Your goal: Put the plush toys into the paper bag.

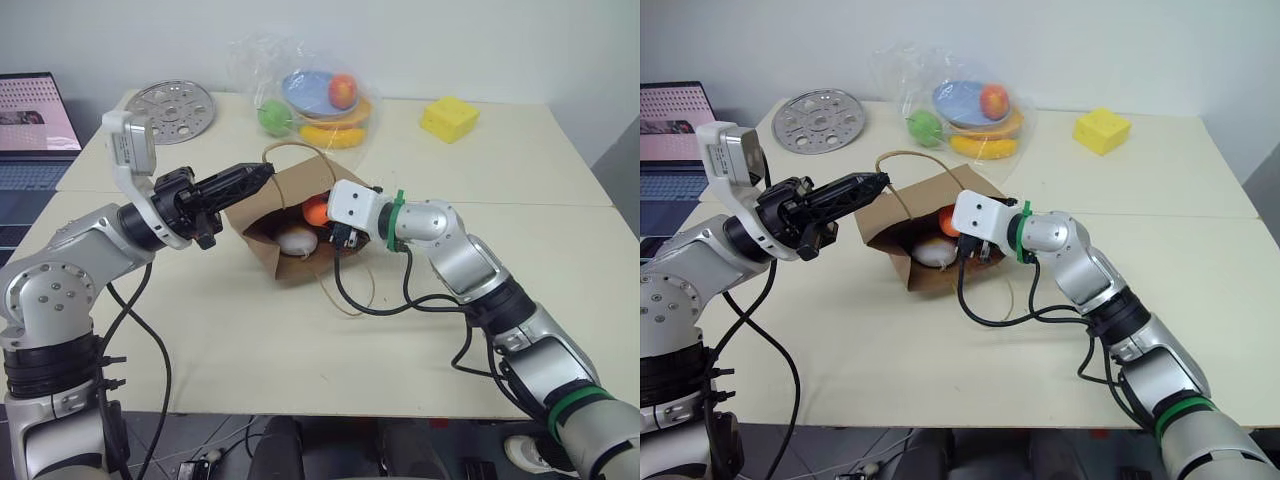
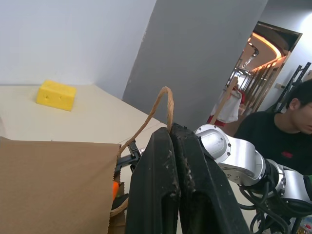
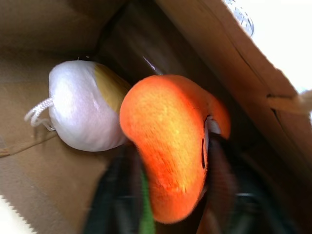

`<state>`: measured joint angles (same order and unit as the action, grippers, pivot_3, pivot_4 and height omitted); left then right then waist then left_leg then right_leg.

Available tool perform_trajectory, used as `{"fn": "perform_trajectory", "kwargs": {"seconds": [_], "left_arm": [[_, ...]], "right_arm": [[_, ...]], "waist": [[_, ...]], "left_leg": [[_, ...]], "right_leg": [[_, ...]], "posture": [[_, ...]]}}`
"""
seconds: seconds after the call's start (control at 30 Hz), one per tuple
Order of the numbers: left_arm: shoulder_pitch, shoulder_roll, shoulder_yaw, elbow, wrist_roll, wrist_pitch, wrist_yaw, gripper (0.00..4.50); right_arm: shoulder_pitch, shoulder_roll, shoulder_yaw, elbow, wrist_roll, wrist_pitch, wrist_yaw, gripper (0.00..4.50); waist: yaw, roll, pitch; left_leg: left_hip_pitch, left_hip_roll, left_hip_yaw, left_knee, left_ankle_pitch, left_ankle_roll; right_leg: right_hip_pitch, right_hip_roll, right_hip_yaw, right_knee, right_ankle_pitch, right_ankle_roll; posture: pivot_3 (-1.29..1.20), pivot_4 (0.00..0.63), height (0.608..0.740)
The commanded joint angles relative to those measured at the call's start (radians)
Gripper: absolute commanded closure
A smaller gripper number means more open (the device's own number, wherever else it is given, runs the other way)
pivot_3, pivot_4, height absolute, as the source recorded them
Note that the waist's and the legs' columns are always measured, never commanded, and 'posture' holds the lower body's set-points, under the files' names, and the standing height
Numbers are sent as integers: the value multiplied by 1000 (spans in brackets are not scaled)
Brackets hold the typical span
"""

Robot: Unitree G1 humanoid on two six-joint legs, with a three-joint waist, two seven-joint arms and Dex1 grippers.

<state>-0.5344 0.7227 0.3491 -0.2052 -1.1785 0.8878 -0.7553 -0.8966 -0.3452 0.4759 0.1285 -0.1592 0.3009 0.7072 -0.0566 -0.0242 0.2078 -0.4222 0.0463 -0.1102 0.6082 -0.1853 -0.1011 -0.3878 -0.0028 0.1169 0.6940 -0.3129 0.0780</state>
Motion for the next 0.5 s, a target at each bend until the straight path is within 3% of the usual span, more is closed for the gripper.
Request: {"fn": "perform_trajectory", "kwargs": {"seconds": [0.03,0.13,0.17,0.43,0.5], "left_arm": [[-11,5,14,-31,-14,-5,-4,4500],[-22,0,10,-22,-11,-7,2,4500],[-25,-1,9,-18,-9,-7,5,4500],[-44,-16,3,2,10,-17,21,4500],[-52,-22,-3,8,14,-18,23,4500]], "right_arm": [[-21,-2,-15,-30,-20,-36,19,1328],[-17,-15,-20,-54,-19,-36,58,210],[-14,-20,-27,-72,-8,-27,76,29],[24,-79,-133,-332,173,138,233,29],[82,-162,-210,-483,335,248,348,29]], "waist": [[0,0,0],[0,0,0],[-1,0,0],[-1,0,0],[6,0,0]], "left_leg": [[0,0,0,0,0,0],[0,0,0,0,0,0],[0,0,0,0,0,0],[0,0,-1,0,0,0],[0,0,-1,0,0,0]], "right_leg": [[0,0,0,0,0,0],[0,0,0,1,0,0],[0,0,0,1,0,0],[0,0,-1,2,0,0],[0,0,-1,1,0,0]], "posture": [[0,150,740],[0,150,740],[0,150,740],[0,150,740],[0,150,740]]}}
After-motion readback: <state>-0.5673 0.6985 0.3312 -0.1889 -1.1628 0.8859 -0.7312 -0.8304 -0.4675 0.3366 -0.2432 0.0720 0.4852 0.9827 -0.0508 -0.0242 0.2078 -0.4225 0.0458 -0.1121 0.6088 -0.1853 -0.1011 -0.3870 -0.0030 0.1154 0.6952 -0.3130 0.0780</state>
